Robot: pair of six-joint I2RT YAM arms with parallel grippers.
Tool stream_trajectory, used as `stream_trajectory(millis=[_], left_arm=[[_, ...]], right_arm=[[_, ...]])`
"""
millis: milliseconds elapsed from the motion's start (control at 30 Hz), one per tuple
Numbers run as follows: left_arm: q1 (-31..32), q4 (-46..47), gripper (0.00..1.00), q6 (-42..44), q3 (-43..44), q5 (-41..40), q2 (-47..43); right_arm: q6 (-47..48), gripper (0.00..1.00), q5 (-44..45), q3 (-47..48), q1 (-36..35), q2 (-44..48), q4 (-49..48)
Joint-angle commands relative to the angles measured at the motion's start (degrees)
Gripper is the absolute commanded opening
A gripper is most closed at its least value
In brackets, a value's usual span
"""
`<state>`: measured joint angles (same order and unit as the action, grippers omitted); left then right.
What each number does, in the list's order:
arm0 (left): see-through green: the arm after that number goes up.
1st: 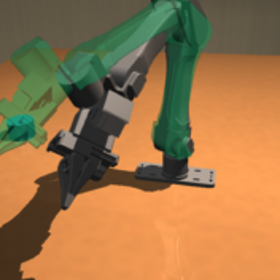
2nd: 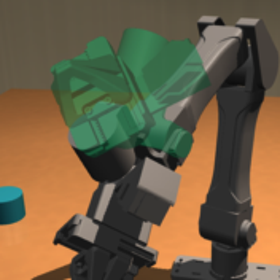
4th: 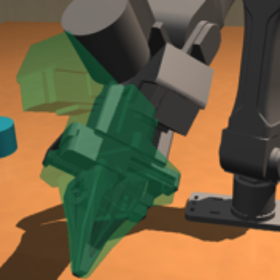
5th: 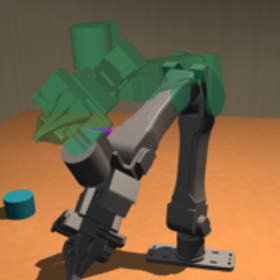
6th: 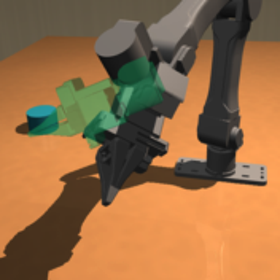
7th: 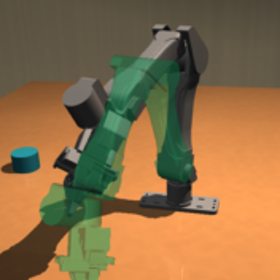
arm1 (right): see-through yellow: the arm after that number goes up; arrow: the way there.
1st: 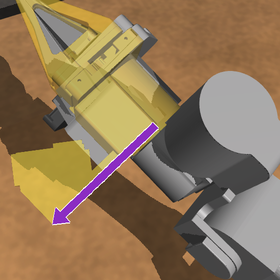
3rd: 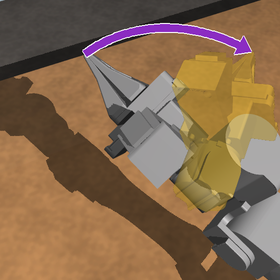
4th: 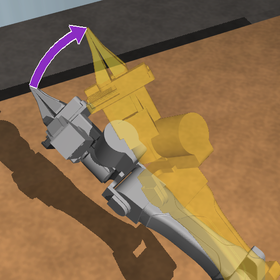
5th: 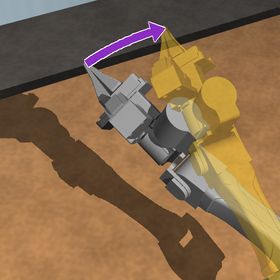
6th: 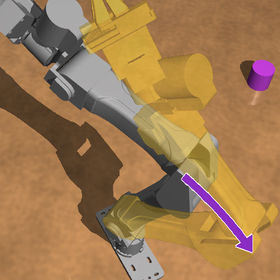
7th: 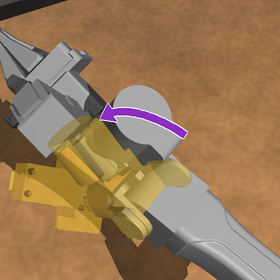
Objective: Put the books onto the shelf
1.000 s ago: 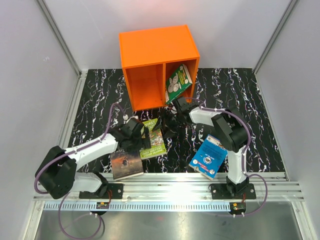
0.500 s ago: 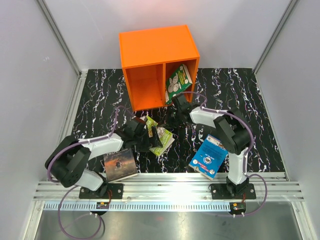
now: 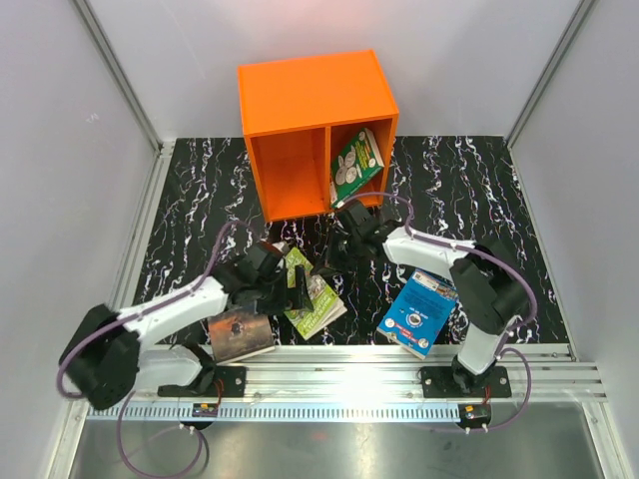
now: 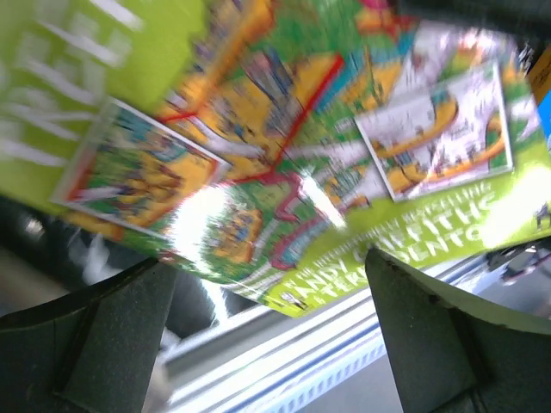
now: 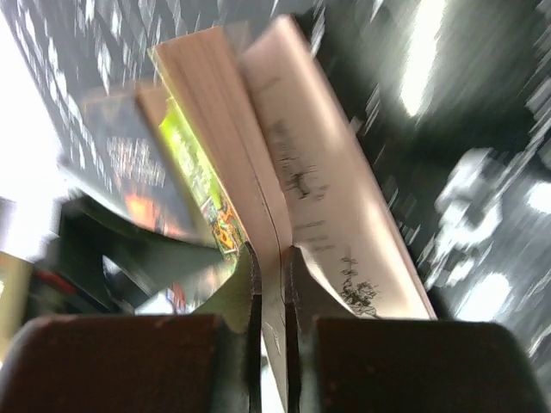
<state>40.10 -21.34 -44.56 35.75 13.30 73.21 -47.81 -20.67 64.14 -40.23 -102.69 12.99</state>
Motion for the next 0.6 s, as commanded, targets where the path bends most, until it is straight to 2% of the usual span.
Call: stream_trajectory(millis=[0, 167, 333, 467, 567], left_arm=[[-0.54, -10.37, 0.96, 4.3, 3.79, -9.59, -8.86], [-1.33, -18.9, 0.98, 3.42, 7.58, -13.03, -18.26], [-4.58, -22.16, 0.99, 8.76, 13.9, -13.75, -19.69], [-8.36, -19.53, 0.99, 15.1, 16.19, -4.62, -16.35], [-10.64, -15.67, 0.99, 17.13, 16.81, 6.42, -14.41]], right_arm=[[-1.23, 0.0, -7.11, 1.77, -2.31, 7.33, 7.21], [-1.05, 0.0, -6.14, 3.45, -1.78, 13.3, 12.48], [3.15, 0.0, -7.37, 5.03, -1.7, 19.62, 18.37], [5.09, 0.0, -8.6, 4.85, -1.61, 25.24, 21.98], [5.89, 0.0, -9.92, 5.21, -1.52, 29.12, 23.74]])
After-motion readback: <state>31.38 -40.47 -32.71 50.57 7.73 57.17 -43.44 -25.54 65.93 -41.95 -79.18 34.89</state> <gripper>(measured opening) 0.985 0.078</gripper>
